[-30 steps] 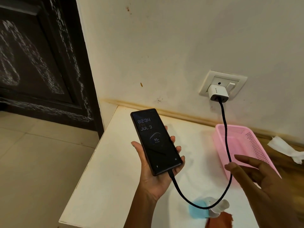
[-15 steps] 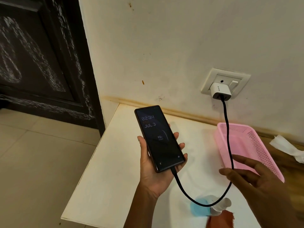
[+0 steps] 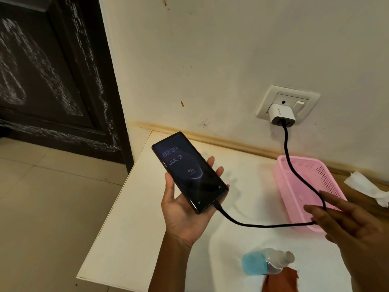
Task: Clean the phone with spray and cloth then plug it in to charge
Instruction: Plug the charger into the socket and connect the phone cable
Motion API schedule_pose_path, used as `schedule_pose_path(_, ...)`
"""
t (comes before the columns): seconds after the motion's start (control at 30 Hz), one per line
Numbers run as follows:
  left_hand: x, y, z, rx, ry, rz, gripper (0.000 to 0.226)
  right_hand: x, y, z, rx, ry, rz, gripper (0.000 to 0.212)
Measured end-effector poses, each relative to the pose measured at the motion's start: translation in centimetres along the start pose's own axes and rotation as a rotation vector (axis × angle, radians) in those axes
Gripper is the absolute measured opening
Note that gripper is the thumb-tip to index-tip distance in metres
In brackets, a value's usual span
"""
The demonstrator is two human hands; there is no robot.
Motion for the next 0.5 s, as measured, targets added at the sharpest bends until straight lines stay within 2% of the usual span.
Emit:
schedule_pose_path(0.2,0.4,-0.6,0.4,0.041,0.045,-0.046,0.065,0.8,2.6,1.7,-0.041,0.028,0.112,0.025)
schedule_pose_path(0.33,0.9,-0.9,0.7,0.011,0.118,-0.051,0.066,0.2,4.5,2.7,-0.131,0.029,0.235,0.049)
schedule_pose_path(0.37,1.0,-0.9,0.8,-0.006,0.139,-0.042,0.065,-0.2,4.9,2.8,-0.154,0.02,0.253,0.044)
schedule_pose_path(0.43,1.2,-0.8,0.8,-0.043,0.196,-0.004,0.064,-1.1,5.9,3.3,-0.179,-0.002,0.306,0.018)
schedule_pose_path(0.5,1.5,-0.7,1.0,-0.072,0.256,0.031,0.063,-2.0,7.5,4.2,-0.282,0.069,0.354,0.017)
Point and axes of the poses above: each hand's wrist, its own z-axis towards the middle knuckle, its own x-axis out of the back of the hand, y = z × x, the point moved 2 cm from there along z, towards the middle knuckle, and after that the axes turned 9 degrees about y, right-handed, at the moved point
